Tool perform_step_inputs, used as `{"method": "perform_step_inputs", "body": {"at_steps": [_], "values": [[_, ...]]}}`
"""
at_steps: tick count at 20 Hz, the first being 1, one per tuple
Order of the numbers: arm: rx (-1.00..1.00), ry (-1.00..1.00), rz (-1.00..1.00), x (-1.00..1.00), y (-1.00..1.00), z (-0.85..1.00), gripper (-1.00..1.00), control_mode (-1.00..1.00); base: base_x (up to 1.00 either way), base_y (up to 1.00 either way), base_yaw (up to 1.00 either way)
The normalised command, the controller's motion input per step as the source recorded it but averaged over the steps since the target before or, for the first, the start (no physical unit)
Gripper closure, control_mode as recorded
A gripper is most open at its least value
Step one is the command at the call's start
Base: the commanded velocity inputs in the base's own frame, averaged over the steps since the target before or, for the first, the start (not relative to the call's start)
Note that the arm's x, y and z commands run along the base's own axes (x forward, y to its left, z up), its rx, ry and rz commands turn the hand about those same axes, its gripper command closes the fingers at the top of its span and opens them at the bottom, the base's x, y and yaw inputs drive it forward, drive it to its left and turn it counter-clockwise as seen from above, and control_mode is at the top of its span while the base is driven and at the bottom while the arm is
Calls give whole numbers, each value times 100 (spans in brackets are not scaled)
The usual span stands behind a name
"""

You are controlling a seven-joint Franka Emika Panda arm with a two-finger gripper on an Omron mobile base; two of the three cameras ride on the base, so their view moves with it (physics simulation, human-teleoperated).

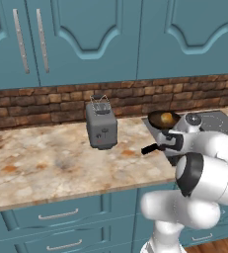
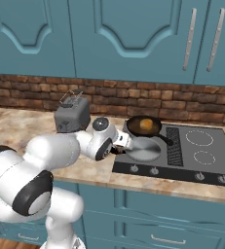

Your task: Place both pans onto different burners. Then place the potato and the chicken drumstick on different pans.

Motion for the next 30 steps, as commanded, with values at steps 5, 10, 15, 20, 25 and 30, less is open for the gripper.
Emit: {"method": "perform_step_inputs", "body": {"at_steps": [5, 10, 15, 20, 25, 30], "values": [[2, 11, 0, 41, -59, -20, 100, -100, 0, 0, 0], [2, 13, 0, 44, -52, -30, 100, -100, 0, 0, 0], [2, 11, 0, 34, -37, -28, 100, -100, 0, 0, 0], [2, 8, 0, 19, -26, -30, 100, -100, 0, 0, 0], [6, 4, 0, 22, -19, -37, 100, -100, 0, 0, 0], [5, 2, 0, 28, -12, -26, 100, -100, 0, 0, 0]]}}
